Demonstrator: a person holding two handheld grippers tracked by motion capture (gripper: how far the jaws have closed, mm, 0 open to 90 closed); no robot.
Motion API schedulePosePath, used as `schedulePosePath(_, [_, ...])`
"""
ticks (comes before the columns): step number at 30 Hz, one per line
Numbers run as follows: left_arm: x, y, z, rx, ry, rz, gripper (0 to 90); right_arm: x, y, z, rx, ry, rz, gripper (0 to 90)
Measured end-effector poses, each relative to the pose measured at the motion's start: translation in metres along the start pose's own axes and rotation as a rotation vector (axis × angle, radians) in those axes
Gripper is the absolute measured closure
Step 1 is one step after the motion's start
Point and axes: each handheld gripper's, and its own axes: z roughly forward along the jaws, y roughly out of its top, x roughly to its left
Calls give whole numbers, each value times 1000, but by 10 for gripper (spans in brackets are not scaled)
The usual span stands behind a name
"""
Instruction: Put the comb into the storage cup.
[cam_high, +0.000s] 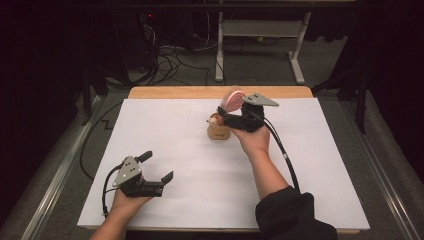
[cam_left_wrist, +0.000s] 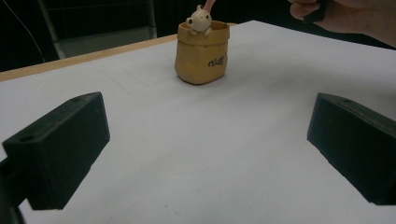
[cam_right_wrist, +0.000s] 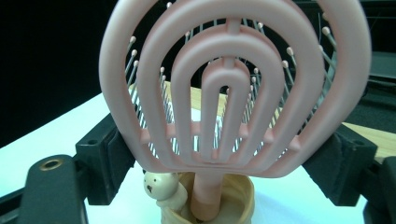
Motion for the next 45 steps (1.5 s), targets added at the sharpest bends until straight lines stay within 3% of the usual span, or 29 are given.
schedulePosePath(16, [-1,0,1,5,-3,6,0,-12,-11,-11,16,-19,31,175])
schedulePosePath(45, [-2,0,2,10,-6,9,0,-20,-22,-21,31,-34,34,158])
